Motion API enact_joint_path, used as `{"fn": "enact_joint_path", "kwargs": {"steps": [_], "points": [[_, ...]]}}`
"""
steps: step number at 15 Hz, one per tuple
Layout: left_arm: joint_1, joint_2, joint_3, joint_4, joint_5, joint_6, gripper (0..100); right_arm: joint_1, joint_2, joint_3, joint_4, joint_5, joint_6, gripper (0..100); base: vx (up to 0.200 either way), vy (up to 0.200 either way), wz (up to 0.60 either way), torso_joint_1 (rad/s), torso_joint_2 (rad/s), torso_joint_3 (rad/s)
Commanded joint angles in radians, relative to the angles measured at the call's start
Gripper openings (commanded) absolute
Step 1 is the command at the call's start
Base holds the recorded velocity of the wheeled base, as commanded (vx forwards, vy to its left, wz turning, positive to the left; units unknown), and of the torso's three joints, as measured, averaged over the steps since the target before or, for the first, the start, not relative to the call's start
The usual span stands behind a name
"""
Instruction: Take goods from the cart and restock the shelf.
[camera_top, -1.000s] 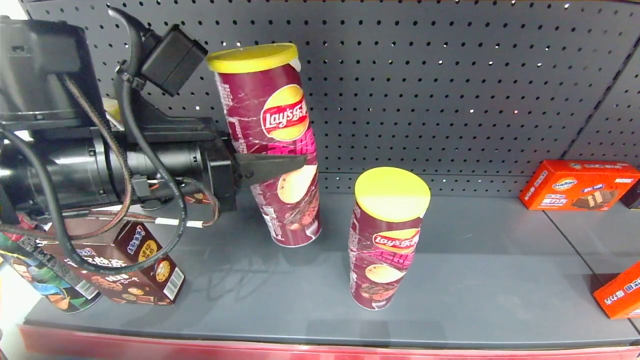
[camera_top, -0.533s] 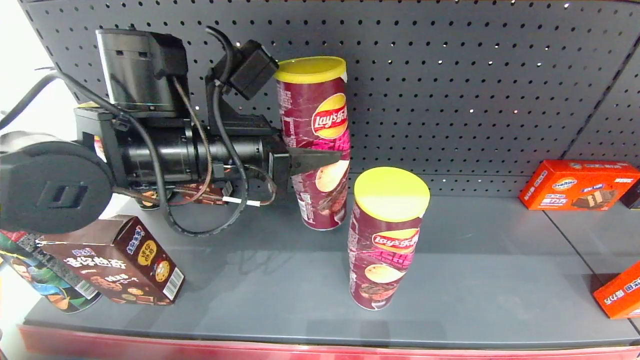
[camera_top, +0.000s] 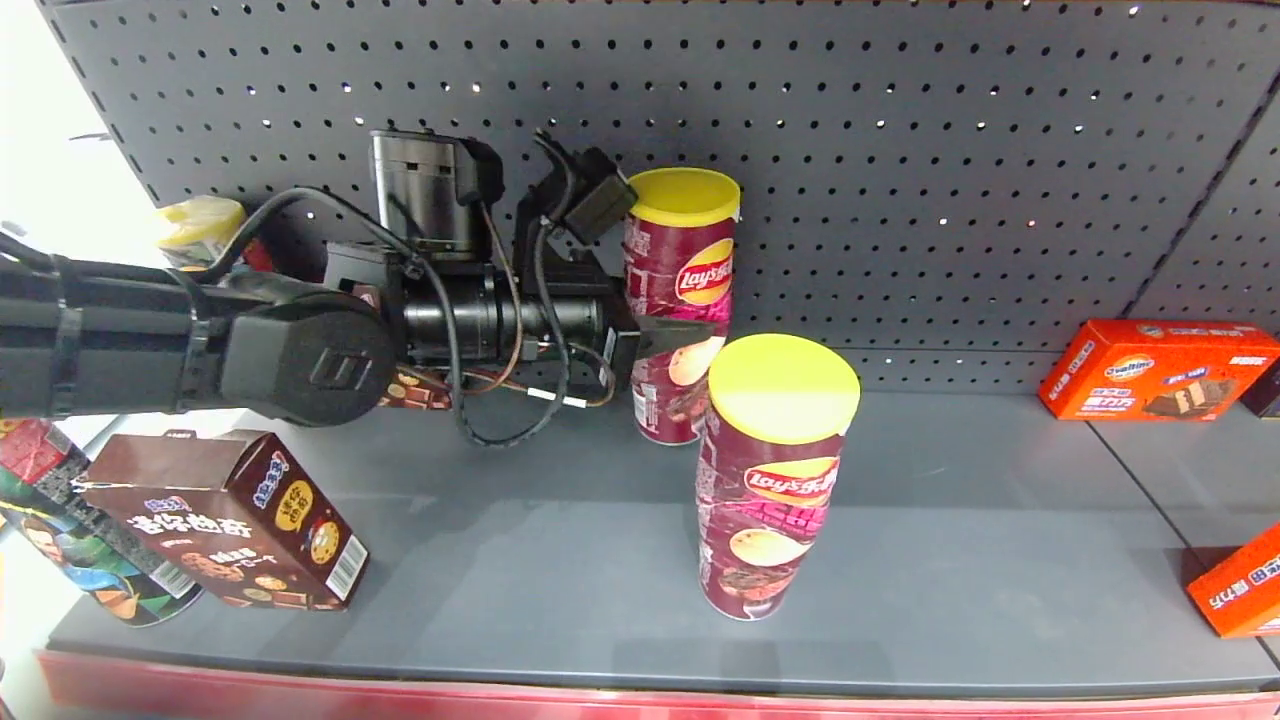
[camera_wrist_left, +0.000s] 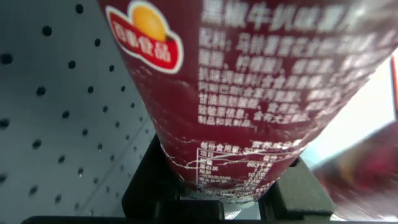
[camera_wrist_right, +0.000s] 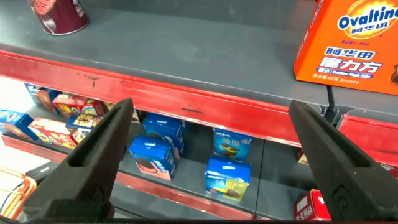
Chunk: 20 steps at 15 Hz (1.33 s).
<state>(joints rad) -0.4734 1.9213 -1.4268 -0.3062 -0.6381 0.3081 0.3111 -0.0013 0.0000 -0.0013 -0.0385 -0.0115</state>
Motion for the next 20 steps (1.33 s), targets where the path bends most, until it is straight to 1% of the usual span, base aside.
{"fn": "enact_joint_path", "kwargs": {"steps": [1,3,9,12,17,18,20], "points": [[0.002,0.088,-0.067,0.007,0.001,0.0,0,0.0,0.001,0.0,0.0,0.0,-0.001,100,0.0,0.0,0.0,0.0,0.0,0.0],[0.001,0.133,-0.127,0.01,0.001,-0.003,0,0.0,0.001,0.0,0.0,0.0,-0.001,100,0.0,0.0,0.0,0.0,0.0,0.0],[-0.002,0.209,-0.224,0.01,0.0,-0.003,0,0.0,0.001,0.0,0.0,0.0,-0.001,100,0.0,0.0,0.0,0.0,0.0,0.0],[-0.007,0.234,-0.245,0.01,0.0,-0.003,0,0.0,0.001,0.0,0.0,0.0,-0.001,100,0.0,0.0,0.0,0.0,0.0,0.0],[-0.01,0.249,-0.244,-0.001,0.003,0.003,0,0.0,0.001,0.0,0.0,0.0,-0.001,100,0.0,0.0,0.0,0.0,0.0,0.0],[-0.01,0.249,-0.244,-0.002,0.003,0.003,100,0.0,0.001,0.0,0.0,0.0,-0.001,100,0.0,0.0,0.0,0.0,0.0,0.0],[-0.01,0.248,-0.239,-0.005,0.006,0.005,100,0.0,0.001,0.0,0.0,0.0,-0.001,100,0.0,0.0,0.0,0.0,0.0,0.0]]}}
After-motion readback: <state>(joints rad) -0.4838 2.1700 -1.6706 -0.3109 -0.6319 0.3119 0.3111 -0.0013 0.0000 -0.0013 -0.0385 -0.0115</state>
